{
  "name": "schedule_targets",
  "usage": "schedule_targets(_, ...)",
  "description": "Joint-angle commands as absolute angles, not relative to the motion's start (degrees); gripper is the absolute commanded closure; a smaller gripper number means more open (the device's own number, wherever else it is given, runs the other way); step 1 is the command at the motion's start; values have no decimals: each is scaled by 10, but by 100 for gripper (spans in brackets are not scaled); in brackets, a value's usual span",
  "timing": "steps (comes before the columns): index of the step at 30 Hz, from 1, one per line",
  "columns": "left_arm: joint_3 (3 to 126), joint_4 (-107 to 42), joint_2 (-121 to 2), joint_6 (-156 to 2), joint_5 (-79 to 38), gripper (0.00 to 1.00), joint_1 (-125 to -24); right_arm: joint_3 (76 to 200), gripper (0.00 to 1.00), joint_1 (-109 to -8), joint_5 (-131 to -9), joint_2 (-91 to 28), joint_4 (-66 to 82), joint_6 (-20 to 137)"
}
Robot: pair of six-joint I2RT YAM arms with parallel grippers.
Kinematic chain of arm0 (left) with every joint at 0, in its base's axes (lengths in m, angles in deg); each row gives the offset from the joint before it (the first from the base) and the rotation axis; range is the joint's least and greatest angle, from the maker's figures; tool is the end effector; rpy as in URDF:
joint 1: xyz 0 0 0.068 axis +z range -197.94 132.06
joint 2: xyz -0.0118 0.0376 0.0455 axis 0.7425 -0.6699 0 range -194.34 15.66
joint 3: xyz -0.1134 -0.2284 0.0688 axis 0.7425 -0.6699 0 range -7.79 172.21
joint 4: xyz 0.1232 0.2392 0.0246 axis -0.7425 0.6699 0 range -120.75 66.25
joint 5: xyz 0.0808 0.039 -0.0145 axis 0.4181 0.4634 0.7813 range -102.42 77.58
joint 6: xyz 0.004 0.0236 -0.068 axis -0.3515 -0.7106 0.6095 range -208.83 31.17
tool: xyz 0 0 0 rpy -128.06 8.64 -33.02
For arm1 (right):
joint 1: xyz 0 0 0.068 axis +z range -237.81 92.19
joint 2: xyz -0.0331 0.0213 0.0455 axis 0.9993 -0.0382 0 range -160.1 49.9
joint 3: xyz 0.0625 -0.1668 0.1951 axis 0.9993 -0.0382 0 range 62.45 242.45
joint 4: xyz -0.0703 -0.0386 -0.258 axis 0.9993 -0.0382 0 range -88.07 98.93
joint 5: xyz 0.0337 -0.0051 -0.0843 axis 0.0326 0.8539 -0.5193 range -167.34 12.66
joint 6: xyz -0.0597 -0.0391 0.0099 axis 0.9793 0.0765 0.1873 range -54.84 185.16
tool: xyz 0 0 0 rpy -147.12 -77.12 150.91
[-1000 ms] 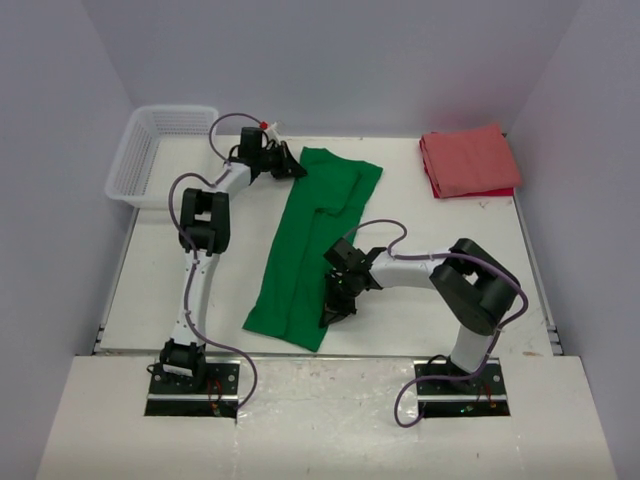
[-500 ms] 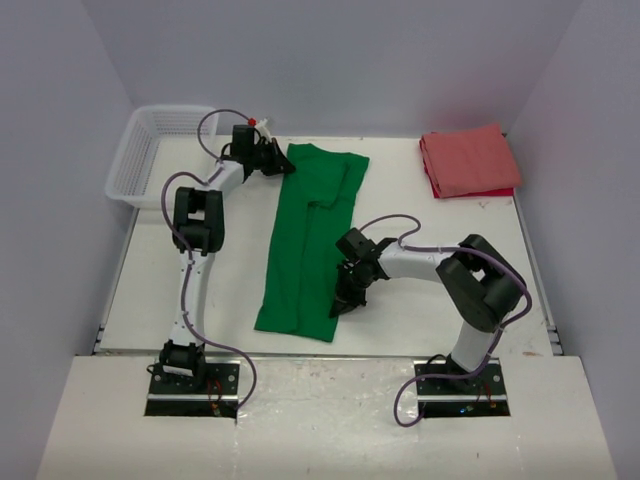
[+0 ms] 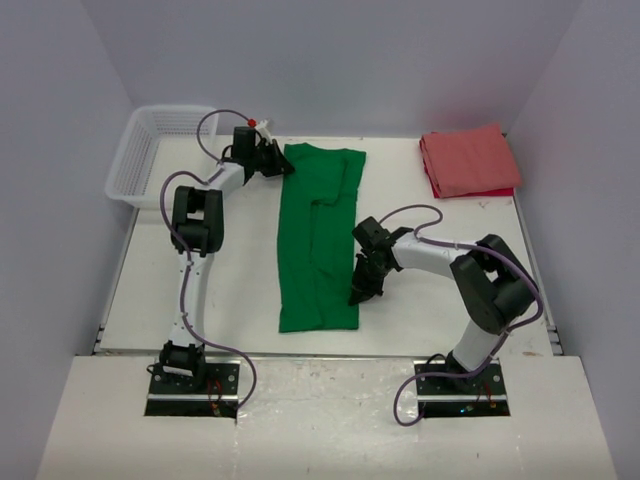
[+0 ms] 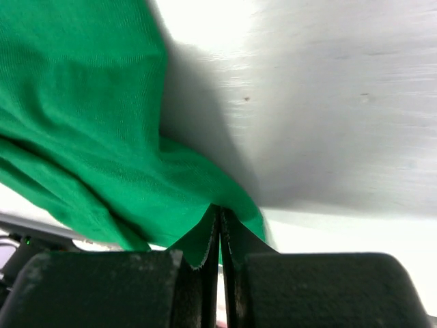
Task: Fold and stack the t-shirts
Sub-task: Rotate the tshirt 90 degrees
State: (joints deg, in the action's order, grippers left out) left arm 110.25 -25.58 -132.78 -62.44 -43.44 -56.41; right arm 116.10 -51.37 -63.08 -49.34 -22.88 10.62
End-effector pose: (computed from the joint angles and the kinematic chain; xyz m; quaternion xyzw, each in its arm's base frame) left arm 0.5778 -0.1170 0.0973 -0.0127 0.8655 -0.3589 0.3493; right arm 0.2411 0.1963 0.0969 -0.1417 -0.9761 -0.1642 0.0117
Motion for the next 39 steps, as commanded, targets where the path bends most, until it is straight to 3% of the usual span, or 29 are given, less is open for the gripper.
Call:
schedule_targets(1,1078,-216,-1329,-647,-405,97,-583,1141,100,-527,-804,-516,-286,132)
schedule_targets(12,1073,-234,-1256,-663,-397,95,-615,1116,98,-491,-800,-468,-218,214)
schedule_targets(18,1072,-224,-1163,-678,-383,67,-631,1162,89,-398,-859,-373,-270,218)
schedule_targets(27,1129,-58,-1071,-675,-290,52,-663,1161,72,-382,-866,-214,-353,181)
schedule_targets(30,1066,28,-1011,-640,-201,50,-688,1099,60,-381,-826,-152,-311,167)
schedule_targets(32,933,22,-923,-606,-158,50,-710,1065,54,-381,-798,-129,-274,157)
schedule_targets(33,828,13,-889,-588,-147,49,-717,1040,53,-378,-796,-123,-268,149)
schedule_targets(37,600,-38,-732,-569,-175,49,-735,985,52,-377,-792,-101,-231,140)
schedule_targets(39,541,-50,-666,-567,-207,48,-735,951,52,-377,-773,-100,-185,139)
